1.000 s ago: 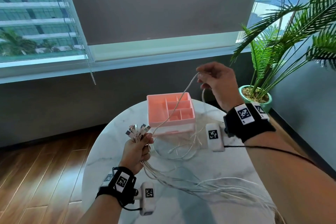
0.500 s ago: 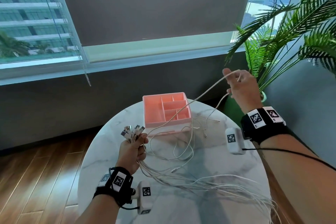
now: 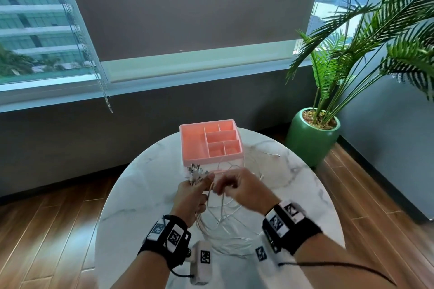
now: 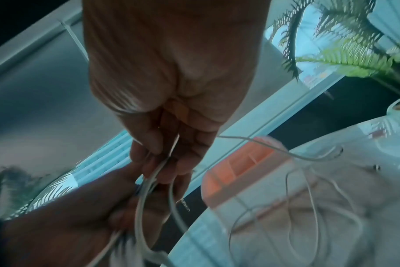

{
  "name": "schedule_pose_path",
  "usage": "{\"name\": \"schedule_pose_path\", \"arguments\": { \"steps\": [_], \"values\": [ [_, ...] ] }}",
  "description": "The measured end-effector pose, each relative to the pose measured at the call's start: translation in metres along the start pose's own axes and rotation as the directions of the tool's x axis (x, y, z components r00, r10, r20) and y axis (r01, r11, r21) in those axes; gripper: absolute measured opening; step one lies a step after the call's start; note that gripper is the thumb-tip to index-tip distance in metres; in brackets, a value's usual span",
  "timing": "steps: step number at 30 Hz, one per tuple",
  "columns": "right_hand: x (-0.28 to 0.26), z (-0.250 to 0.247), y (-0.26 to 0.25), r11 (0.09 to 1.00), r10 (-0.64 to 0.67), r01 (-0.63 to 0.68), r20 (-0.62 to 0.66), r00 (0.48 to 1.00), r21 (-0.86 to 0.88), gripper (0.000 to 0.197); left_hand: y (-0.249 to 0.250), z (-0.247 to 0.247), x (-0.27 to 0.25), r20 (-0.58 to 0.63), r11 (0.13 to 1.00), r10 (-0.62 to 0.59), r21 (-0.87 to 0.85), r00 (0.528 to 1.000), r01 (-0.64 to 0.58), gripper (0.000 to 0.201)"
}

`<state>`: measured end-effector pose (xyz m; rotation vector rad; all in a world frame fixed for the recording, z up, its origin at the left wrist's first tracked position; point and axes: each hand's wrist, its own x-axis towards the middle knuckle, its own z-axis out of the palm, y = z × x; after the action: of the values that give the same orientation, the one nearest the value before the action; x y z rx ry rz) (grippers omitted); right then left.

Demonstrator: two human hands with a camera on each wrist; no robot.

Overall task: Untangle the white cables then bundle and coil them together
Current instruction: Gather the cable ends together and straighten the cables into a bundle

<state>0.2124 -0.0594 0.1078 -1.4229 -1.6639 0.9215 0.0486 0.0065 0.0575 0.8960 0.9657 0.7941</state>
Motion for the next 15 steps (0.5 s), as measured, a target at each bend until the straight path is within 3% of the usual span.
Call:
{"name": "schedule_pose_path", "arguments": {
  "steps": [5, 9, 12, 15],
  "values": [
    [-0.011, 0.04, 0.013, 0.998, 0.047, -0.049, 0.053, 0.998, 0.046, 0.027, -0.008, 0.001, 0.0, -0.037, 0.995, 0.031, 0.091, 0.999, -0.028, 0.008],
    [-0.009, 0.012, 0.028, 0.989, 0.139, -0.129, -0.131, 0.982, 0.077, 0.027, -0.011, -0.008, -0.001, -0.017, 0.993, 0.001, 0.118, 1.0, 0.001, 0.008],
    [0.01, -0.024, 0.05, 0.968, 0.246, -0.203, -0.404, 0.881, 0.147, 0.032, -0.013, -0.013, -0.006, 0.012, 0.994, -0.011, 0.113, 1.0, 0.01, 0.014],
    [0.03, -0.045, 0.088, 0.92, 0.389, -0.353, -0.51, 0.767, 0.17, 0.033, -0.015, -0.017, -0.013, 0.016, 0.994, -0.015, 0.106, 1.0, 0.013, 0.007]
  ]
}}
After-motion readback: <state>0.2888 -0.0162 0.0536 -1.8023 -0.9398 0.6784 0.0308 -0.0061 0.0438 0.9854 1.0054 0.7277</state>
